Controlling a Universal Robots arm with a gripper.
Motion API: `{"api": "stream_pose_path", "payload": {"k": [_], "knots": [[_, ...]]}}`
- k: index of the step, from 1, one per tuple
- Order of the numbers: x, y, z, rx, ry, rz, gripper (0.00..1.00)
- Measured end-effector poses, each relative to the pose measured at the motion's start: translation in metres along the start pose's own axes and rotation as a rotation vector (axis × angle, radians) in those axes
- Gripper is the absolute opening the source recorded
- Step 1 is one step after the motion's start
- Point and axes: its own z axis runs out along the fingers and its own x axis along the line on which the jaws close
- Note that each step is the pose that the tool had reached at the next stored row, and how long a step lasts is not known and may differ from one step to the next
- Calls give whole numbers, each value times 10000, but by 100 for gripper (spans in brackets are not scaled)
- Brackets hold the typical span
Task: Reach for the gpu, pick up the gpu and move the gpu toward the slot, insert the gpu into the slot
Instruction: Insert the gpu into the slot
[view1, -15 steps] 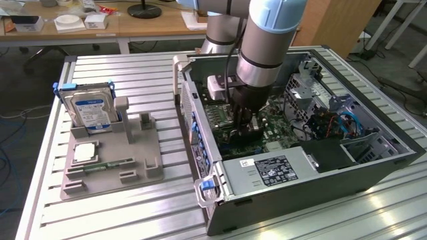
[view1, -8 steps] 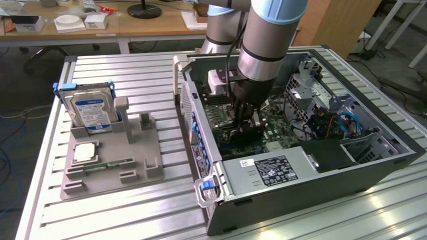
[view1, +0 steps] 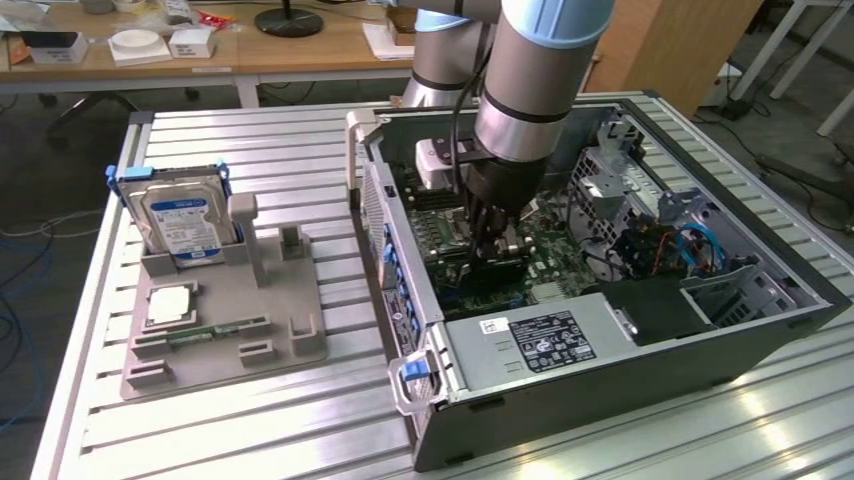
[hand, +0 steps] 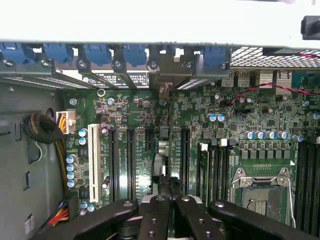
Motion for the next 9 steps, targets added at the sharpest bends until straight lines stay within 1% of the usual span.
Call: {"api": "stream_pose_path", "payload": {"k": [5,9], "knots": [[0,0,0,-2,3,0,11],[0,1,2,-1,-17,2,11]]}}
